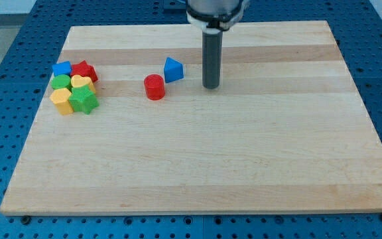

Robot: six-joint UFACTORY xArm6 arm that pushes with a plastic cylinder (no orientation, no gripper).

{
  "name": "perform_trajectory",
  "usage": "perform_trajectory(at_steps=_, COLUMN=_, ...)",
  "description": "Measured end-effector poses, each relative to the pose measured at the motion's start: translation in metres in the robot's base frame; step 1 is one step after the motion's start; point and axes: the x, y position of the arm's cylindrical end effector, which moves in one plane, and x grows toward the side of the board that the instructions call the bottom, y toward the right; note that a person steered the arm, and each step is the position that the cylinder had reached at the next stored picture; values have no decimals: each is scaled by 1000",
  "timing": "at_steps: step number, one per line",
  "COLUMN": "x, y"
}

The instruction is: Push the red circle to the right of the green star

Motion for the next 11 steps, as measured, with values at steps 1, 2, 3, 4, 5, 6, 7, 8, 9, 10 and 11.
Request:
perform_trajectory(at_steps=1, x=-4, y=-46)
perform_trajectory(at_steps=2, x=-1, y=-102)
perform_trajectory(at_steps=3, x=1, y=-126)
perform_trajectory(at_steps=4, x=1, y=-89)
perform_trajectory(at_steps=5, x=10, y=-63)
perform_trajectory(at_steps=6, x=19, y=-77)
perform_trajectory(at_steps=7, x=20, y=-119)
perform_trajectory(at_steps=8, x=24, y=-149)
perform_trajectory(at_steps=9, x=31, y=-117)
perform_trajectory(at_steps=10, x=56, y=-98)
perform_trajectory(at_steps=11, x=75, y=-110)
